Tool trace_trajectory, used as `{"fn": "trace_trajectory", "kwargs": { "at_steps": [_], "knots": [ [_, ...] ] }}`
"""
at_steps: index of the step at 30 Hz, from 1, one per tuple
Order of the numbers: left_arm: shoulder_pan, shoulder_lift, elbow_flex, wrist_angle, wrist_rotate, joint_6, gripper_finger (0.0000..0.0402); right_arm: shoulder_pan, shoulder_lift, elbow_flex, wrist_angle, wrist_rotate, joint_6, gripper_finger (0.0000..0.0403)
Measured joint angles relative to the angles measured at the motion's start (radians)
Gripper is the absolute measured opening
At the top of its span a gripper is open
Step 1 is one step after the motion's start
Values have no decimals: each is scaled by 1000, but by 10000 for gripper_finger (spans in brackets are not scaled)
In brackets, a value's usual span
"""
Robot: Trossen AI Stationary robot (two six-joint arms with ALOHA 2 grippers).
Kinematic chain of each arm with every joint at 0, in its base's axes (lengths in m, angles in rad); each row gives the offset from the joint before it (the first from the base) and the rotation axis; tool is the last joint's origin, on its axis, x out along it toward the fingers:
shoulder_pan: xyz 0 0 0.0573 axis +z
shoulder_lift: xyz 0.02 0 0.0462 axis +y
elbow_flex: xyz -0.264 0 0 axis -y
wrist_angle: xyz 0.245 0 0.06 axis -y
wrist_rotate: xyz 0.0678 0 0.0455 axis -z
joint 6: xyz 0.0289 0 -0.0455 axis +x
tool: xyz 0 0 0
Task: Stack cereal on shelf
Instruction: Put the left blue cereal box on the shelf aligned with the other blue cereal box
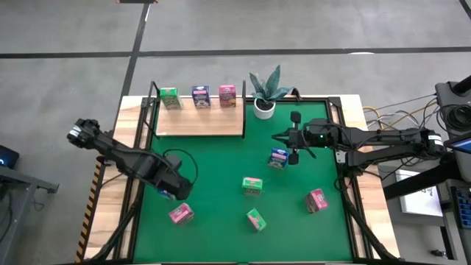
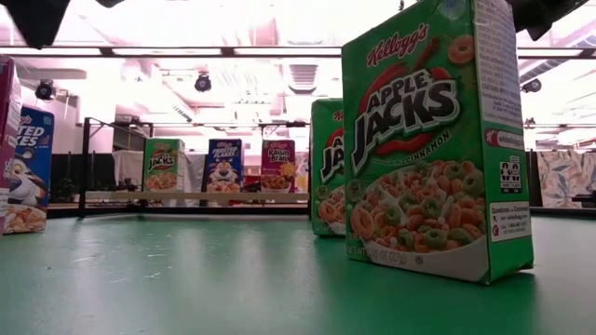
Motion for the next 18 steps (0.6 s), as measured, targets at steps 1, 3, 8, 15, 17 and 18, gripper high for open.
{"fn": "trace_trajectory", "kwargs": {
  "at_steps": [1,3,8,15,17,18],
  "knots": [
    [-8,0,-9,-5,0,-26,80,0,0,0,7,0,-9,9],
    [-24,0,-37,-17,0,-70,109,0,0,0,23,0,-21,9],
    [-44,0,-119,-44,0,-112,178,0,0,0,51,-1,-48,9],
    [-43,-2,-193,-37,-3,-99,227,0,0,0,85,-2,-75,9],
    [-43,-2,-206,-37,-3,-99,231,0,0,0,84,-2,-86,9],
    [-43,-2,-211,-35,-4,-97,231,0,0,0,83,-2,-89,9]
  ]
}}
